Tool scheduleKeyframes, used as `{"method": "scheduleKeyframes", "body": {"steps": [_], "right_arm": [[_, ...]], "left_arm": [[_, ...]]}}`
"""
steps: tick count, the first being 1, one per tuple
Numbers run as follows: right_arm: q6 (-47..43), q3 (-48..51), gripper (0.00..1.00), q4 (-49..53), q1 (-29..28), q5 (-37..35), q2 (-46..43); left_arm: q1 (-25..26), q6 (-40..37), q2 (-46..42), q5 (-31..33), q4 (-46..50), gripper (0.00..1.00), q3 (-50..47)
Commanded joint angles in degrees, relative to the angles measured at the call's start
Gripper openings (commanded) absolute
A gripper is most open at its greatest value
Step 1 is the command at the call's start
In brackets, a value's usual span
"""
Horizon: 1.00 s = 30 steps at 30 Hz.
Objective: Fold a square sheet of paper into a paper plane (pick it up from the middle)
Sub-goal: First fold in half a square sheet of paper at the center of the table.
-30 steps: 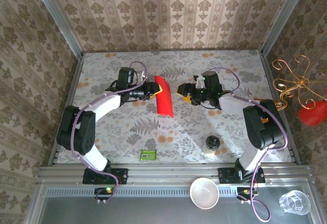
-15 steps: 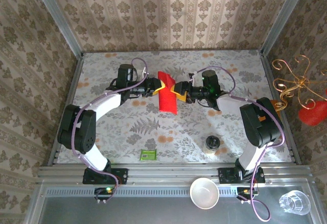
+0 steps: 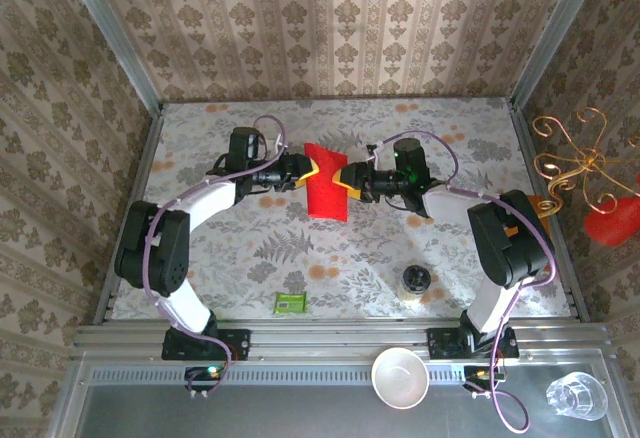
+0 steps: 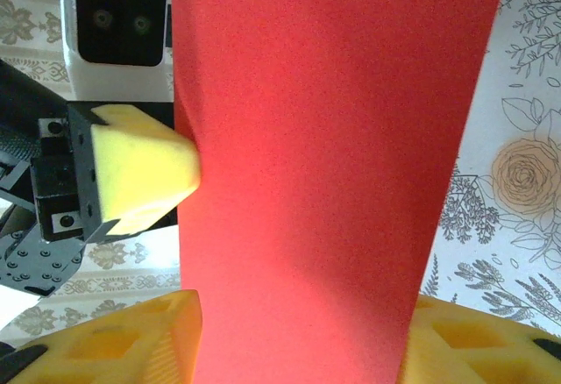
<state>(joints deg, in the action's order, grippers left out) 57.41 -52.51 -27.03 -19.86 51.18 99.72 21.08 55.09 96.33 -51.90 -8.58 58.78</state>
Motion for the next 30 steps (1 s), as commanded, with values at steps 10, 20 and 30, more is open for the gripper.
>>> {"method": "scheduleKeyframes", "body": {"steps": [10,20,30], "right_arm": [[0.07,-0.63,0.25,1.7,0.24,-0.97,-0.6],[-7.42,-4.2,0.05,18.14,1.0,-5.87,-4.59],[-16.19,-15.26,0.06,41.98,1.15,-9.78,-7.96]], "left_arm": [[-0.08,-1.96,1.0,0.3,1.6,0.31,-0.6],[-0.72,-6.48,-0.37,7.62,10.89,0.54,0.37],[-5.74,-6.25,-7.71,14.67,10.68,0.85,-6.7]]}}
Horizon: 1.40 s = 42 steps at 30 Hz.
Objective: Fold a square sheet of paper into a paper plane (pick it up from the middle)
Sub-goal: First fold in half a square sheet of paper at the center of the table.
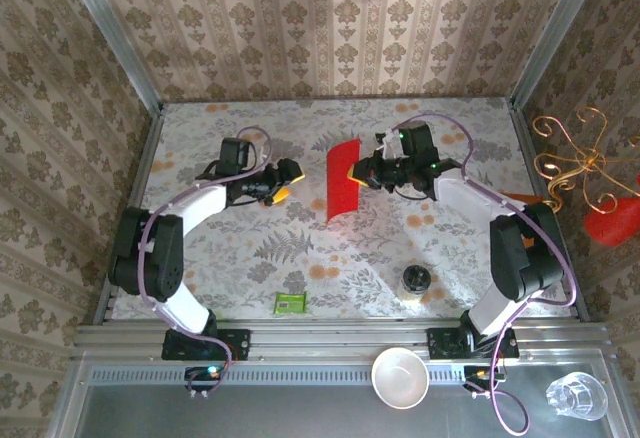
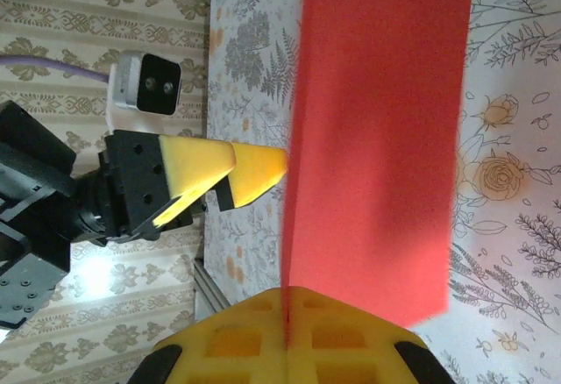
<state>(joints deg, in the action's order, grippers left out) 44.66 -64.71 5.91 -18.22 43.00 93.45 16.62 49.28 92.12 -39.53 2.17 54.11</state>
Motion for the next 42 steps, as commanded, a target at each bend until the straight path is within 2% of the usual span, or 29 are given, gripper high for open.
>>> {"method": "scheduleKeyframes", "body": {"steps": [1,5,9,14,23,29,35,42], "right_arm": [[-3.29,-4.31,0.06,9.52,-1.02,-1.54,-1.54],[-1.52,-8.45,0.08,9.31,-4.07,-1.89,1.47],[1.48,-9.85,0.07,5.81,-6.37,-1.43,7.07],[8.3,-5.84,0.08,-7.33,-6.92,1.22,12.94],[6.99,-3.51,0.08,-10.11,-6.31,0.62,20.42],[4.27,-4.45,0.08,-7.43,-6.3,-0.67,23.07],[1.45,-5.25,0.09,-5.14,-5.46,-1.21,23.7],[-1.27,-4.64,0.1,-2.73,-3.54,-1.34,22.7]], "left_arm": [[-1.79,-0.41,-4.52,3.64,-0.53,0.88,-2.84],[-2.47,-0.58,-6.91,5.05,-0.68,1.0,-4.77],[-2.3,-0.49,-7.11,4.14,-0.97,1.0,-6.06],[-0.63,-1.44,-5.99,3.1,-0.32,0.98,-6.33],[7.1,-6.09,1.59,6.08,6.29,0.88,-0.05],[11.07,-7.98,6.48,9.68,9.95,0.76,3.58],[12.6,-9.07,9.37,11.6,12.51,0.69,7.06],[13.29,-7.12,11.58,11.25,11.1,0.67,8.0]]}}
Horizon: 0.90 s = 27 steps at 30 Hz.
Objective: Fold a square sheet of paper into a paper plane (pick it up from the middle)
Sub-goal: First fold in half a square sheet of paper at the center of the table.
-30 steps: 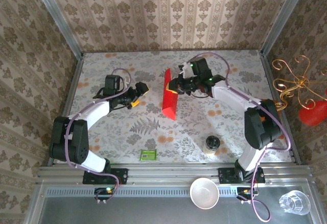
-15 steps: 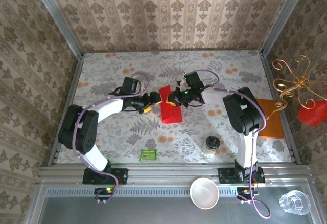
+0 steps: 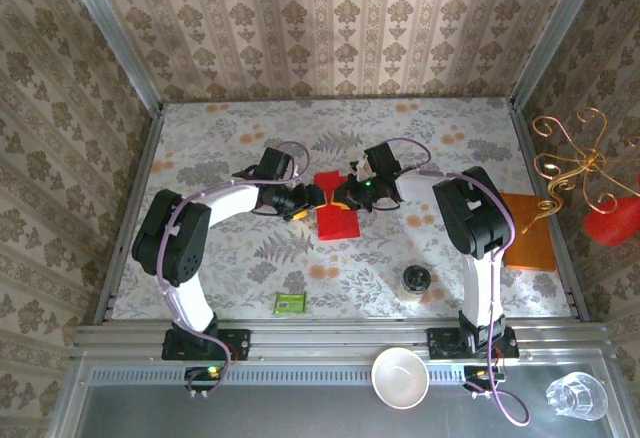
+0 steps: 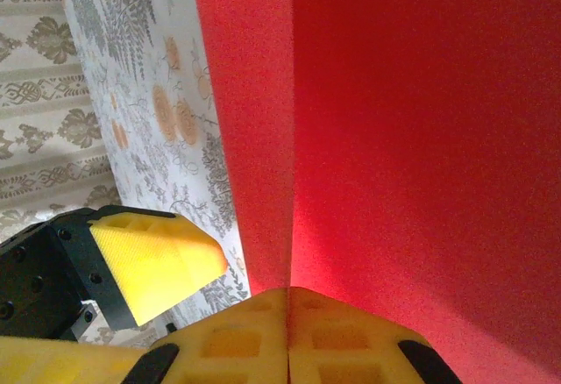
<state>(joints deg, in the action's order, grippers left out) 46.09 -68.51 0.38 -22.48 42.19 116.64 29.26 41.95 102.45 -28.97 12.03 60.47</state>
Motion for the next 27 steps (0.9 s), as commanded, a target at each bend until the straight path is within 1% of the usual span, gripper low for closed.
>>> {"method": "scheduleKeyframes", "body": {"steps": [1,8,13,19,23,27], "right_arm": [[-3.2,-0.75,0.1,3.33,0.93,-0.69,-0.65],[-7.22,-1.25,0.13,7.24,1.98,-2.88,-1.23],[-8.64,-1.54,0.13,8.77,2.26,-3.78,-1.47],[-8.91,-1.54,0.13,8.98,2.42,-4.26,-1.43],[-8.91,-1.54,0.13,8.95,2.53,-4.4,-1.4],[-8.91,-1.63,0.13,9.17,2.72,-4.79,-1.5]], "left_arm": [[0.84,0.34,1.58,0.89,1.11,0.67,1.83],[2.12,1.37,3.94,2.2,0.82,0.64,4.1],[2.64,1.14,5.93,2.17,1.19,0.61,6.19],[3.68,-0.19,8.82,2.9,4.31,0.57,10.13],[4.31,-0.95,10.43,4.98,7.27,0.54,12.27],[4.41,-0.56,11.25,6.64,8.33,0.51,12.36]]}}
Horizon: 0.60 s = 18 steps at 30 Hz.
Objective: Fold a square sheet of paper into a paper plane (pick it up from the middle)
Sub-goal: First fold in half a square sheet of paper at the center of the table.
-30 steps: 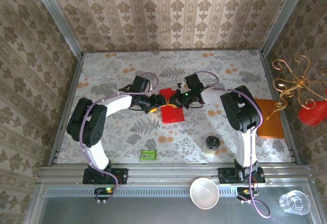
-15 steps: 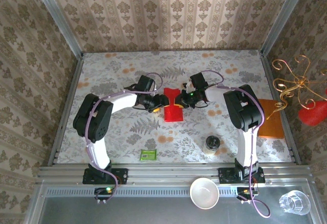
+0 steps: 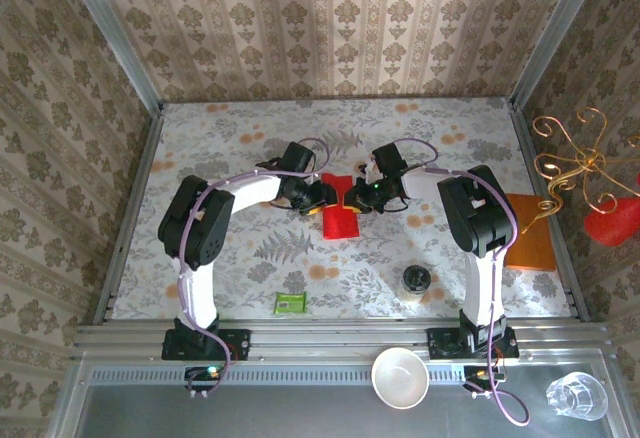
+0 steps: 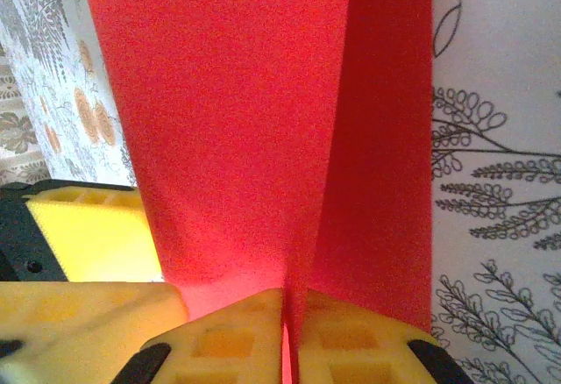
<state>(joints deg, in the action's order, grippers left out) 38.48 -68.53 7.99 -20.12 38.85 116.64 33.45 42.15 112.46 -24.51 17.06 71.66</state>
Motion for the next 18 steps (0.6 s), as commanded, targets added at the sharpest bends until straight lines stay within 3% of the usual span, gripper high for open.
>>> {"method": "scheduleKeyframes", "body": {"steps": [1,8,16,18], "right_arm": [[-1.3,-1.6,0.13,1.64,0.43,-1.66,-1.5],[-1.56,-1.95,0.13,2.09,0.69,-1.85,-1.16],[-1.65,-1.34,0.35,5.32,1.83,-4.75,-5.94],[-1.44,-0.05,0.36,6.5,2.88,-7.09,-8.06]], "left_arm": [[0.23,-0.69,1.35,2.22,3.3,0.51,1.09],[0.89,-0.82,2.84,4.51,6.2,0.47,2.19],[2.31,-2.16,6.92,9.52,12.2,0.42,4.37],[2.47,-1.93,7.67,9.98,12.57,0.42,4.28]]}}
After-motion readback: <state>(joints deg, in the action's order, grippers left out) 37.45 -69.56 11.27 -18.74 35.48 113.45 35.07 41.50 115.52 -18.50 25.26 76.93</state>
